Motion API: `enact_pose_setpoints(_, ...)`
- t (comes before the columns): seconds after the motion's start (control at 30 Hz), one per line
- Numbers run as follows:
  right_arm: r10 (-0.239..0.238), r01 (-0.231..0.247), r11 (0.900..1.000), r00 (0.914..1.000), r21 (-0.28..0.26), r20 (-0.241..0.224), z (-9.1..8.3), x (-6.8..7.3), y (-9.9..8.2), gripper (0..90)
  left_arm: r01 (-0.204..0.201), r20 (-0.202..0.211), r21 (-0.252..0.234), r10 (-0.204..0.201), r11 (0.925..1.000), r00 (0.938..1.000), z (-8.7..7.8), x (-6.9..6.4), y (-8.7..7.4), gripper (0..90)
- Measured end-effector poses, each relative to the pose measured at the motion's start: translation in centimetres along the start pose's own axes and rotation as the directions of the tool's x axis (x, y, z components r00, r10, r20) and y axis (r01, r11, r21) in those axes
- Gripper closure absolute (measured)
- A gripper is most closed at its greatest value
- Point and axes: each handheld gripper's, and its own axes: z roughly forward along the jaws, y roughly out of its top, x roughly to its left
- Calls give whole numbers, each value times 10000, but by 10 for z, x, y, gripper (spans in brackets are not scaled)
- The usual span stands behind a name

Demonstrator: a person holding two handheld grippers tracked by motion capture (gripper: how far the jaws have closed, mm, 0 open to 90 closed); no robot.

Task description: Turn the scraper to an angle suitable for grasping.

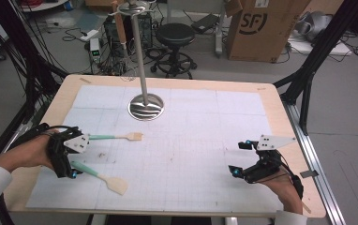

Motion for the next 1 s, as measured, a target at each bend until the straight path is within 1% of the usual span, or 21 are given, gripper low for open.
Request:
enact_pose_setpoints(0.03, 15, -15, 10000, 10000, 7, 19, 0, 0, 0, 2, 86, 15, -11, -86, 10000, 10000, 3, -1, -1, 19)
enact_pose_setpoints(0.07, 4, -4, 10000, 10000, 11, 17, 0, 0, 0, 1, 91, 77, 24, -91, 10000, 9999, 5, -1, -2, 19)
enact_pose_setpoints(0.1, 14, -14, 10000, 10000, 3, 2, 0, 0, 0, 1, -32, 106, 125, 31, 9999, 9999, 6, 0, -3, 25)
enact_pose_setpoints(0.2, 0, 0, 10000, 10000, 25, 14, 0, 0, 0, 1, -60, 295, 177, 55, 9998, 9995, 9, 0, -4, 74)
enact_pose_setpoints(0.27, 8, -8, 10000, 10000, 23, 12, 0, 0, 0, 1, -15, 361, 181, 8, 9998, 9993, 12, 0, -6, 81)
enact_pose_setpoints(0.33, 4, -4, 10000, 10000, 25, 10, 0, 0, 0, 1, -128, 342, 202, 121, 9997, 9993, 14, 0, -7, 107)
enact_pose_setpoints(0.4, 16, -16, 10000, 10000, 36, 17, 1, -1, -1, 1, -5, 430, 151, -1, 9999, 9991, 17, 0, -9, 136)
enact_pose_setpoints(0.43, 38, -38, 10000, 10000, 48, 15, 1, 0, -1, 1, -93, 472, 230, 82, 9997, 9989, 17, 0, -9, 150)
enact_pose_setpoints(0.5, 27, -27, 10000, 10000, 36, 4, 1, -1, -1, 1, 18, 442, 170, -26, 9999, 9990, 18, 0, -11, 178)
enact_pose_setpoints(0.53, 28, -28, 10000, 10000, 34, 3, 1, -1, -1, 2, -52, 472, 276, 38, 9996, 9989, 18, 0, -12, 197)
enact_pose_setpoints(0.57, 36, -36, 10000, 10000, 43, -2, 1, -1, -1, 1, 107, 544, 157, -115, 9998, 9985, 19, -1, -13, 220)
enact_pose_setpoints(0.63, 41, -41, 10000, 10000, 42, -5, 1, -1, -1, 1, 10, 586, 397, -33, 9992, 9983, 19, 0, -13, 243)
enact_pose_setpoints(0.7, 65, -65, 10000, 10000, 52, -6, 2, -1, -1, 1, 212, 588, 387, -235, 9990, 9980, 21, 0, -13, 287)
enact_pose_setpoints(0.73, 83, -83, 10000, 10000, 55, 7, 2, -1, -1, 1, 250, 612, 466, -278, 9986, 9977, 22, 0, -13, 299)
enact_pose_setpoints(0.77, 82, -82, 10000, 10000, 52, 7, 2, -1, -1, 1, 134, 640, 622, -174, 9980, 9978, 22, 1, -13, 306)
enact_pose_setpoints(0.83, 62, -62, 10000, 10000, 63, -9, 2, -1, -1, 1, 189, 715, 634, -235, 9978, 9972, 24, 1, -13, 324)
enact_pose_setpoints(1.0, 50, -50, 10000, 10000, 12, 37, 2, -1, -1, 1, 101, 819, 857, -172, 9963, 9965, 27, 1, -11, 399)
